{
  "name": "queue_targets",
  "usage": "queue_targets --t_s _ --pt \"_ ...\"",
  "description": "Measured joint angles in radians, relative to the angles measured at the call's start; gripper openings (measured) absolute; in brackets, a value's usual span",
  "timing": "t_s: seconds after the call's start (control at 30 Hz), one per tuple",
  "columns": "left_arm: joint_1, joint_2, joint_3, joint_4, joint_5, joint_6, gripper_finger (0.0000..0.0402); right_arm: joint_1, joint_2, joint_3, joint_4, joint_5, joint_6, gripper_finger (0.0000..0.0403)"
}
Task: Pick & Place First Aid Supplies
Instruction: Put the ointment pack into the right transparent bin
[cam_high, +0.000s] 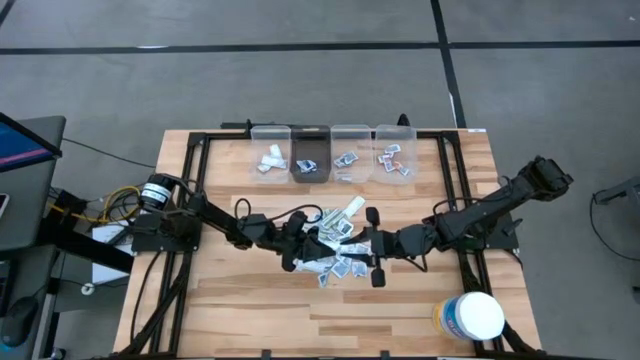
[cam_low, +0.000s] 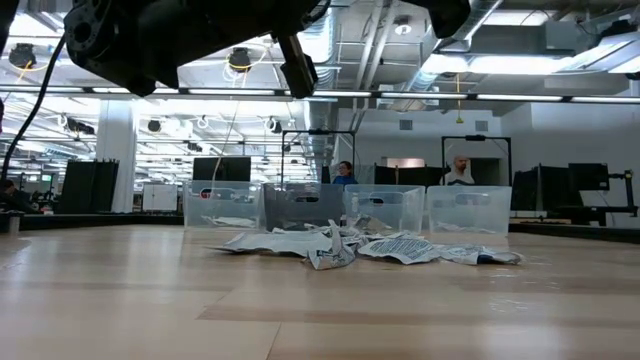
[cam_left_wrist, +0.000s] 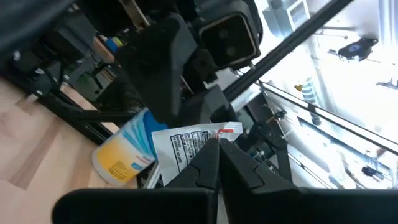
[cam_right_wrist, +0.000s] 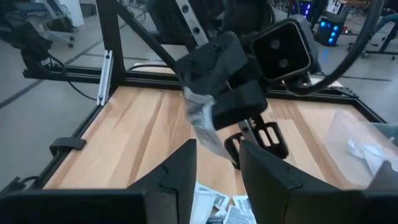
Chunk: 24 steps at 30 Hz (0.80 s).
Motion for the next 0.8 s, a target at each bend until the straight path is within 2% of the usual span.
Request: queue_targets --t_s 0.4,0.53,0.7,0.8 --pt "-0.001 0.000 0.000 0.000 -0.061 0.000 0.0009 -0.001 0.000 0.000 0.036 -0.025 0.001 0.0110" --pt "0.005 0.000 0.000 0.000 -0.060 0.000 0.0011 -0.002 0.000 0.000 0.036 -0.022 0.002 0.0080" --pt "0.011 0.000 0.000 0.001 -0.060 0.000 0.0012 -0.011 0.000 0.000 0.031 -0.023 0.073 0.0013" --pt "0.012 0.000 0.000 0.001 -0.063 0.000 0.0012 -0.019 0.000 0.000 0.028 -0.023 0.120 0.0008"
